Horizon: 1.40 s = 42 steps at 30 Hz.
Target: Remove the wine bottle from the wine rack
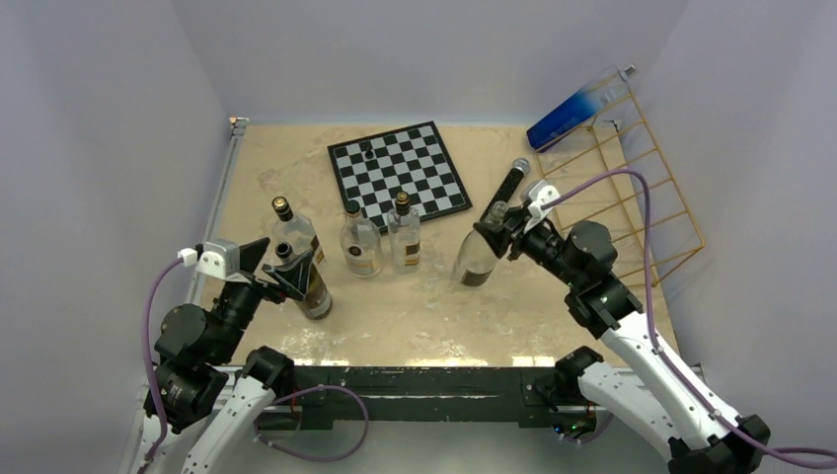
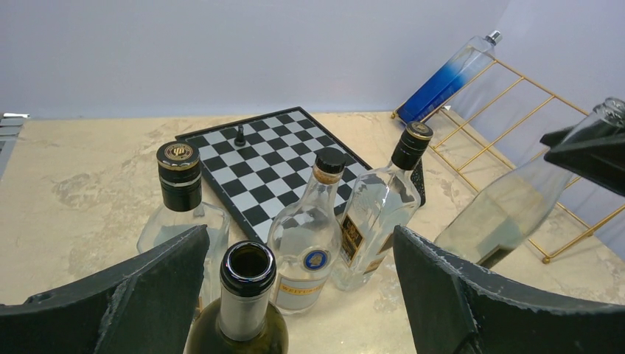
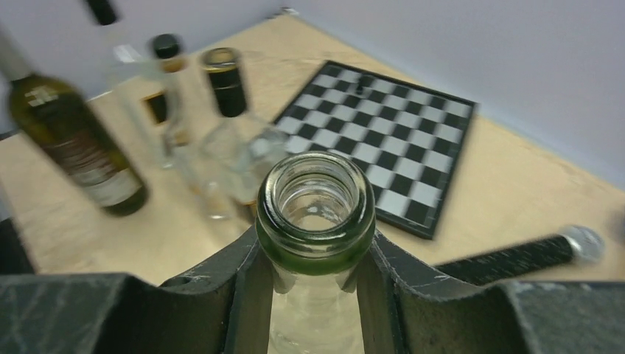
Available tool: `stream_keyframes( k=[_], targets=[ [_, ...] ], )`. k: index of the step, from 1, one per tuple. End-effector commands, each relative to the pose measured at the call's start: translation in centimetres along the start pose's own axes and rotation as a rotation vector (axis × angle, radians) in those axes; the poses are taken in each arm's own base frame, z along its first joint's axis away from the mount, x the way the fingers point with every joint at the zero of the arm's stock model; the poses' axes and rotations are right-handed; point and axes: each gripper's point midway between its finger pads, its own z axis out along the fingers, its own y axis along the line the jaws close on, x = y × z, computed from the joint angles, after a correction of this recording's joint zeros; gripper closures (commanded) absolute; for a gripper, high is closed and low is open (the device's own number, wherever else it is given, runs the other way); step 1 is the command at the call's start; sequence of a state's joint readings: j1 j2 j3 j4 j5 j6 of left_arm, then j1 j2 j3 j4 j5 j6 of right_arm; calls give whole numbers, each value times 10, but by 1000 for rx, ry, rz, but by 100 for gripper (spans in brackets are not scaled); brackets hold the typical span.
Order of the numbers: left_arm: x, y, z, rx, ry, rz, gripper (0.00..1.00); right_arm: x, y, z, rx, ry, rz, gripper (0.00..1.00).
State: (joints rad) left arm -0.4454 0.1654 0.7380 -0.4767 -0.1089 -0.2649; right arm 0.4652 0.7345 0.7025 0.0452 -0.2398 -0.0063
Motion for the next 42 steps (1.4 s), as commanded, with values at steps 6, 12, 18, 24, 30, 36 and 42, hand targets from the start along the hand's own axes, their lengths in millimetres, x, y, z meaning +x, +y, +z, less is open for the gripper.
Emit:
stream_keyframes(
  k=[6,12,18,24,30,36,42],
  targets=[
    [-6,4,1,-14,-32,28,2,-104,107,-2,-450,-370,4,100],
    [-6,5,1,-19,-34,28,2,-102,166,27,-603,-355,34,100],
    [-6,5,0,-20,-36,28,2,-108,211,54,-696,-362,22,100],
    [-8,7,-1,-30,-44,29,2,-116,233,81,-709,-397,-3,100],
    [-8,8,-1,-34,-46,28,2,-105,249,106,-711,-391,-62,100],
    [-8,7,-2,-30,-48,28,2,-87,260,121,-702,-343,-99,100],
    [-9,7,-2,-29,-50,28,2,-74,267,129,-697,-287,-85,76]
  ],
)
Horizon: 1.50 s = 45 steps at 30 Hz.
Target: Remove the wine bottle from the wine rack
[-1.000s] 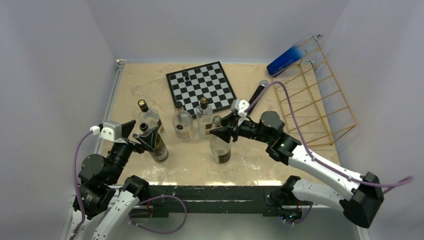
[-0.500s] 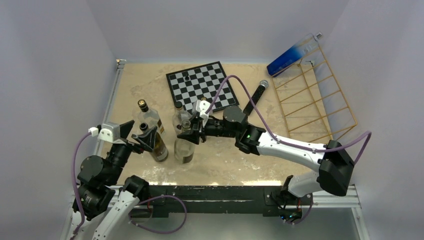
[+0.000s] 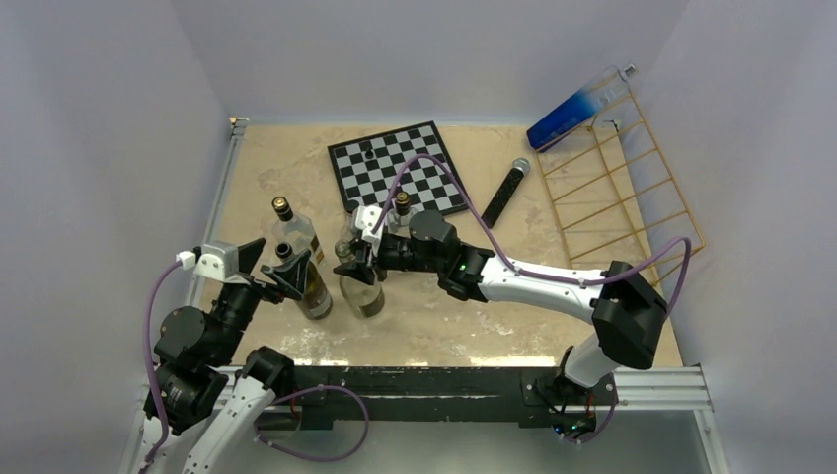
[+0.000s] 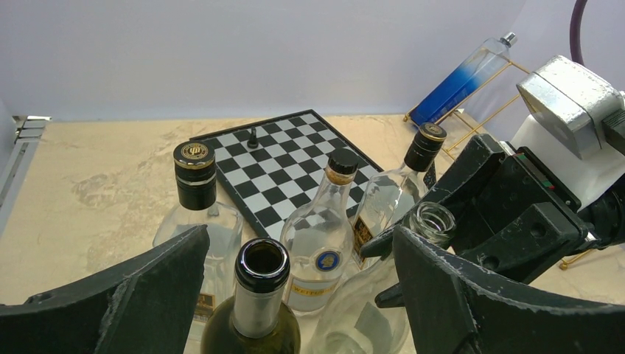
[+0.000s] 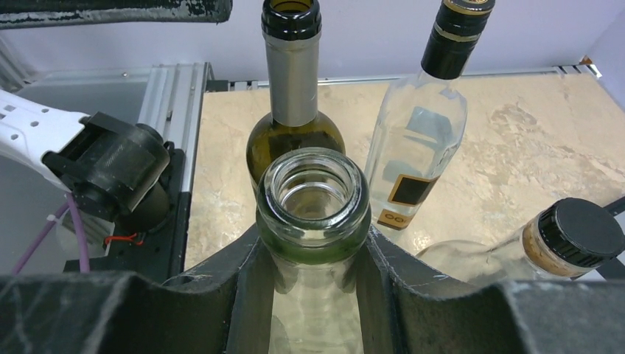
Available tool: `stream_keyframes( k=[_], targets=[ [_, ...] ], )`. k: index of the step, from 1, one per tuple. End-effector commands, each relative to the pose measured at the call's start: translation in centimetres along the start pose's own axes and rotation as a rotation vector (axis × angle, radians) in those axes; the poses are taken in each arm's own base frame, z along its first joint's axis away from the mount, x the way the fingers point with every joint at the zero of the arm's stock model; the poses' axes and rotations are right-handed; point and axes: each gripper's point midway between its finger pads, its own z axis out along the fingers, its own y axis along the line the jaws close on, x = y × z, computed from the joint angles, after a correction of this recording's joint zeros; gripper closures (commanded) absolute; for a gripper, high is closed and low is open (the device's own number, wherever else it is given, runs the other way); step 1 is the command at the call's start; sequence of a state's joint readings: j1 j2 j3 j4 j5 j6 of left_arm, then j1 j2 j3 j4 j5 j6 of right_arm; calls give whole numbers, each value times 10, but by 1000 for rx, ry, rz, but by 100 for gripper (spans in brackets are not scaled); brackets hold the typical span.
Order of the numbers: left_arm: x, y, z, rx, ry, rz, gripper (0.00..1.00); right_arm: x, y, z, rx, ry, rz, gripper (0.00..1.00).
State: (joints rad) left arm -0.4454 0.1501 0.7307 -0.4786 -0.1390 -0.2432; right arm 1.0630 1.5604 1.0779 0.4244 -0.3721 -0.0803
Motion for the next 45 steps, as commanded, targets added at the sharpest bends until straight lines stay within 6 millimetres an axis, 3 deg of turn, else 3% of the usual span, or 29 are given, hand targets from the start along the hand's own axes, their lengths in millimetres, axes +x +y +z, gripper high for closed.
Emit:
stream_keyframes(
  k=[1,11,18,25,29,35,40,41,45],
  targets=[
    [-8,0,0,0,-38,6,2,-113,-6,-6,47,-299,-118,71],
    [-9,0,-1,-1,-40,6,2,-125,-9,-16,86,-326,-60,46],
    [-8,0,-1,0,-39,6,2,-143,-12,-35,135,-349,-51,43],
    [-9,0,-1,1,-42,4,2,-174,-40,-68,343,-361,78,42],
    [-10,0,-1,1,-43,4,2,-180,-84,-88,606,-360,56,41],
    [-10,0,-3,2,-48,2,2,-194,-173,-154,1103,-281,-50,42],
    [-10,0,-3,2,-48,2,2,-181,-255,-230,1422,-223,78,43],
    [-10,0,-3,3,-48,2,2,-177,-274,-252,1504,-217,88,42],
    [-12,-1,-4,11,-54,0,2,-165,-325,-311,1747,-189,116,22]
  ],
)
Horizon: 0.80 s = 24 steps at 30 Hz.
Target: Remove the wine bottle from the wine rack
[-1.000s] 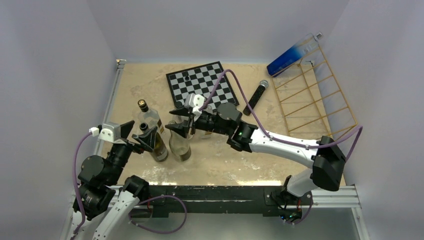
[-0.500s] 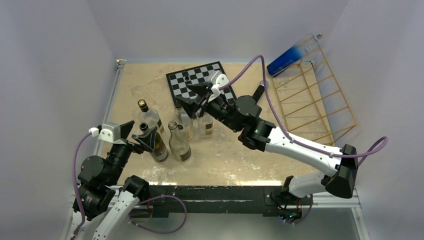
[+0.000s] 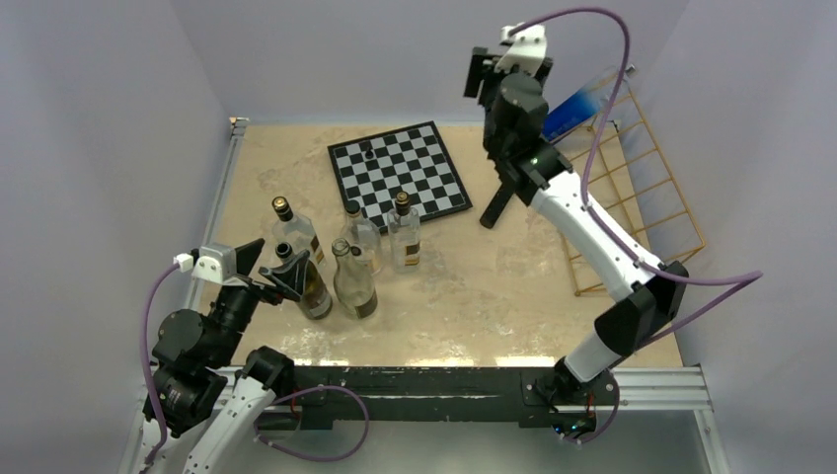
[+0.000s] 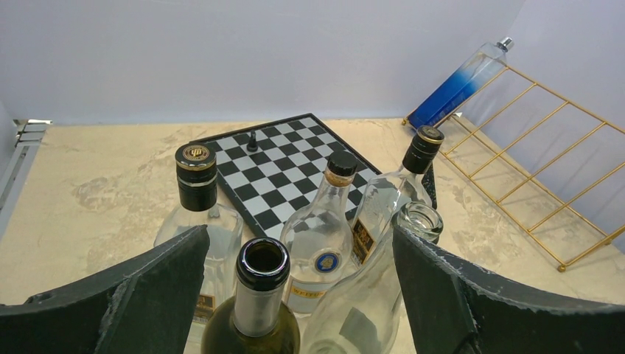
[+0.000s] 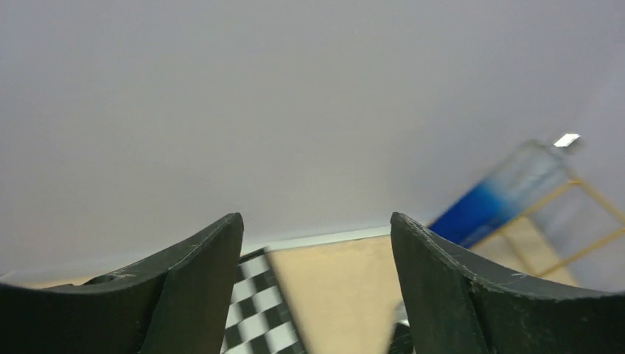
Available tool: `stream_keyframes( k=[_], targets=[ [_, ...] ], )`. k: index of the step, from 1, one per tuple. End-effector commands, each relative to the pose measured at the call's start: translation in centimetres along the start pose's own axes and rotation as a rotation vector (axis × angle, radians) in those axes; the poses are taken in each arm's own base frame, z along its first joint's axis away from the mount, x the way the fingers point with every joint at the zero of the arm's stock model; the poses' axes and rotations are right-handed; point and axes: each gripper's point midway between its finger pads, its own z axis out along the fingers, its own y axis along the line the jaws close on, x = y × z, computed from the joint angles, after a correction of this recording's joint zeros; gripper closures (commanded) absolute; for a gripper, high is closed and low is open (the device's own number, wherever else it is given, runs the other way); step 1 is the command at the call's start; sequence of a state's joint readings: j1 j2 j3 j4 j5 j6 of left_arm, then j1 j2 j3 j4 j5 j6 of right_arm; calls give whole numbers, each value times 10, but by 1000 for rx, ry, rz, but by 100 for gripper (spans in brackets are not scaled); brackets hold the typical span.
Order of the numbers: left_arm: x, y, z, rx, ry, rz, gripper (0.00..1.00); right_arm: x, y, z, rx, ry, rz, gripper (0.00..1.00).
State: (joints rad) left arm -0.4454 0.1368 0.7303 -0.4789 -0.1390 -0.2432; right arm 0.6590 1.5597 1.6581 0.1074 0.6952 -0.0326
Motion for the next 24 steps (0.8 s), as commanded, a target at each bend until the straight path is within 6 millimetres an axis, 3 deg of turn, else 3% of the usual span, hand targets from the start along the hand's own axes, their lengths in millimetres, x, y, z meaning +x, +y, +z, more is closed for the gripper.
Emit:
stream_keyframes(
  k=[1,3,8,13,19,24],
  targets=[
    [-11,-2,-2,10,-46,1,2,-3,-82,37,312,17,-4,18],
    [-13,-1,-4,10,-56,-1,2,-2,-108,57,376,3,-11,13],
    [-13,0,-4,4,-58,-3,2,8,-162,101,443,31,3,12],
    [-14,-3,-5,19,-61,-5,2,33,-205,141,472,76,42,12],
    [-16,-2,-6,15,-68,-7,2,64,-261,155,623,124,75,13],
    [-18,-6,-8,35,-78,-10,2,93,-289,158,669,158,130,16]
  ],
)
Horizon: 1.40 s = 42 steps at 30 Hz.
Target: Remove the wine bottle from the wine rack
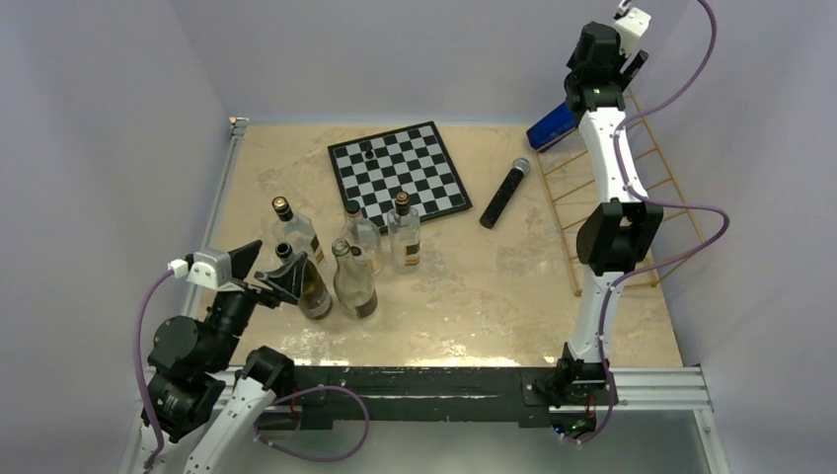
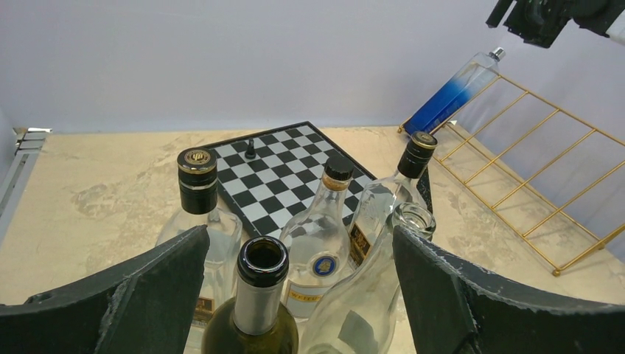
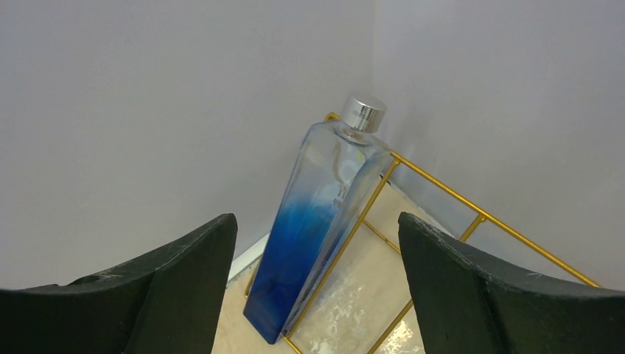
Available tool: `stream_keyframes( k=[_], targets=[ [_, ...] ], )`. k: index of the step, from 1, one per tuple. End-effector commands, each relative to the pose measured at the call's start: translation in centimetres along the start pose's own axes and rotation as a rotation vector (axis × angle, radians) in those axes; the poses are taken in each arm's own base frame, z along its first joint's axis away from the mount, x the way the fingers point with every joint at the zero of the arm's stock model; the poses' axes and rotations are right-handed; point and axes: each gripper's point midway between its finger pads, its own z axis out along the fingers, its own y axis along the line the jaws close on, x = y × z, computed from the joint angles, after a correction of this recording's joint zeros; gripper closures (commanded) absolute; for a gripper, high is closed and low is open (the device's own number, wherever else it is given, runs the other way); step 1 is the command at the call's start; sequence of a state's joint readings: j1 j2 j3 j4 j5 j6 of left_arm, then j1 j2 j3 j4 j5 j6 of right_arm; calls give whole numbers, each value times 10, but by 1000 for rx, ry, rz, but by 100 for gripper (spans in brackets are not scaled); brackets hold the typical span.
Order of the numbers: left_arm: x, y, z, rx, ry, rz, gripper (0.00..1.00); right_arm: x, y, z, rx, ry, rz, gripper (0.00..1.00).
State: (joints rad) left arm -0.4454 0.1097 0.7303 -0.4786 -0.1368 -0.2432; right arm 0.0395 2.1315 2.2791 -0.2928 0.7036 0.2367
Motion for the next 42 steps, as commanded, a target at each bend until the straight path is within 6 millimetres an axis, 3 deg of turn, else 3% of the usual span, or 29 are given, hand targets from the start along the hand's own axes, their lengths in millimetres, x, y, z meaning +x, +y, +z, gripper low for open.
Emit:
stream_keyframes(
  k=[1,9,10,12,16,19,24,36,42],
  targets=[
    [-14,-5,-3,28,-56,-7,2,-3,-8,5,11,10,94,17],
    [-14,-6,-4,35,-60,-9,2,28,-2,22,10,60,116,16],
    [-14,-6,-4,35,-60,-9,2,29,-8,28,24,60,119,14],
    [-15,-6,-4,36,-62,-10,2,30,-16,37,35,56,118,2],
    [-14,-7,-4,37,-60,-10,2,29,-22,47,36,44,151,1],
    [-14,-7,-4,40,-59,-10,2,23,-29,57,41,2,163,3],
    [-12,-8,-3,42,-52,-9,2,17,-33,76,-28,-39,190,18],
    [-8,-7,2,33,-33,-4,2,3,-31,97,-90,-103,251,22],
    [-7,-7,4,32,-23,-3,2,7,-34,109,-90,-90,290,26]
  ],
)
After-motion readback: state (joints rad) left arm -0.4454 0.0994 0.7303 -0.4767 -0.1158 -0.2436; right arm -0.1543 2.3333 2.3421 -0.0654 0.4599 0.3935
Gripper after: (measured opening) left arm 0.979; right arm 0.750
